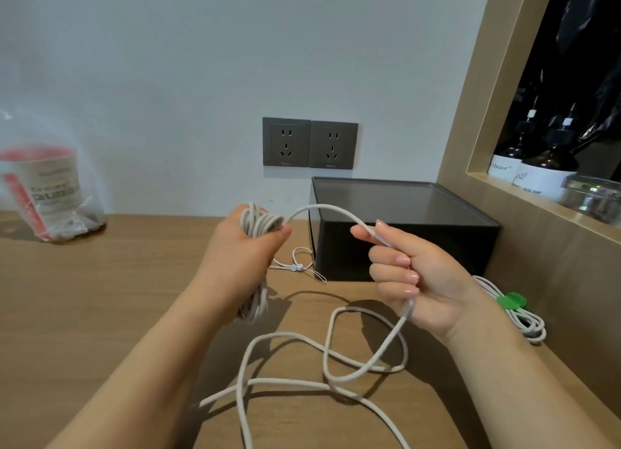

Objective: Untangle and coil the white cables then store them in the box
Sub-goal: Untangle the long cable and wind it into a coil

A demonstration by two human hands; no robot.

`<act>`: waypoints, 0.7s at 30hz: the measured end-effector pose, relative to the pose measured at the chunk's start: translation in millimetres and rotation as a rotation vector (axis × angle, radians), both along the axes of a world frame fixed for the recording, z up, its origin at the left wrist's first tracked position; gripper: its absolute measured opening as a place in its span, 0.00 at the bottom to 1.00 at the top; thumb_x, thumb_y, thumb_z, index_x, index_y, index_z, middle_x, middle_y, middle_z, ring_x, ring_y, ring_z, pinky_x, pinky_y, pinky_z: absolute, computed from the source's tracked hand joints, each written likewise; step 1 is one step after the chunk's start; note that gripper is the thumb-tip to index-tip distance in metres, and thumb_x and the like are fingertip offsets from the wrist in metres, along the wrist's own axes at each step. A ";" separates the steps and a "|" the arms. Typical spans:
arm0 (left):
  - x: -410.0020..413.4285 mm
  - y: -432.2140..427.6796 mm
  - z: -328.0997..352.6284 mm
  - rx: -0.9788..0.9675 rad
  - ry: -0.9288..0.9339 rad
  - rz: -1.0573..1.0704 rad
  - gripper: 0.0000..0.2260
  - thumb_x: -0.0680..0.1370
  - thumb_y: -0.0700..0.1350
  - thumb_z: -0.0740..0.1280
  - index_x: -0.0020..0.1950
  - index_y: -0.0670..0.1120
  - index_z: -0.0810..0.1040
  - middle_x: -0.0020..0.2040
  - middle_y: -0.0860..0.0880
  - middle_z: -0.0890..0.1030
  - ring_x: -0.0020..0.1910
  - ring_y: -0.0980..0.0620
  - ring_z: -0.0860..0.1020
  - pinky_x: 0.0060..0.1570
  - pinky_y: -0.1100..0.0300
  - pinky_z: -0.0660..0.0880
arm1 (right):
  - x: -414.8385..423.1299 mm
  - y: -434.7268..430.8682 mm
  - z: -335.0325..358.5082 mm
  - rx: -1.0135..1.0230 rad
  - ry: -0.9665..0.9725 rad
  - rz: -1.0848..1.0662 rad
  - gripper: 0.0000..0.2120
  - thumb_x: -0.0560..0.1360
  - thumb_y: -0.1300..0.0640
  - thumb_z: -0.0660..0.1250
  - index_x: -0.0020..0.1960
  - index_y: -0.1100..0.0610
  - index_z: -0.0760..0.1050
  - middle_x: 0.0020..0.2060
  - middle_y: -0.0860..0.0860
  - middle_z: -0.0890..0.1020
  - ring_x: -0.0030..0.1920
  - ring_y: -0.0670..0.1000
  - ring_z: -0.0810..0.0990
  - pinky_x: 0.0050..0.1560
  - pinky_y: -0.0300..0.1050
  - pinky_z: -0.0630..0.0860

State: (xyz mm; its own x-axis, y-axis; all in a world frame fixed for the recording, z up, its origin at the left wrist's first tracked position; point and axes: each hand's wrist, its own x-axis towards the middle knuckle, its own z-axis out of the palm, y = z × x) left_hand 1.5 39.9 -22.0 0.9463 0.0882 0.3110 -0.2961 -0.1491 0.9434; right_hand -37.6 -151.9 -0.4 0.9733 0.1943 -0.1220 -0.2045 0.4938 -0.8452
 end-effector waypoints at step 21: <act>-4.8 -8.9 0.4 -0.671 0.453 -0.205 0.05 0.74 0.37 0.67 0.38 0.41 0.76 0.24 0.49 0.72 0.20 0.55 0.71 0.22 0.65 0.72 | 1.2 26.7 -19.5 -0.879 -0.419 -0.289 0.12 0.76 0.55 0.65 0.42 0.38 0.75 0.37 0.34 0.78 0.40 0.33 0.76 0.35 0.27 0.69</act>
State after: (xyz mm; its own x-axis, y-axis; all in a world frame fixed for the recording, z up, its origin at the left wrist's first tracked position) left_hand -3.3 31.0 -21.6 0.9846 -0.0687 -0.1610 0.1736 0.5025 0.8470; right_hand -36.4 -125.1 -19.9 0.9660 -0.0495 0.2539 0.2207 -0.3540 -0.9088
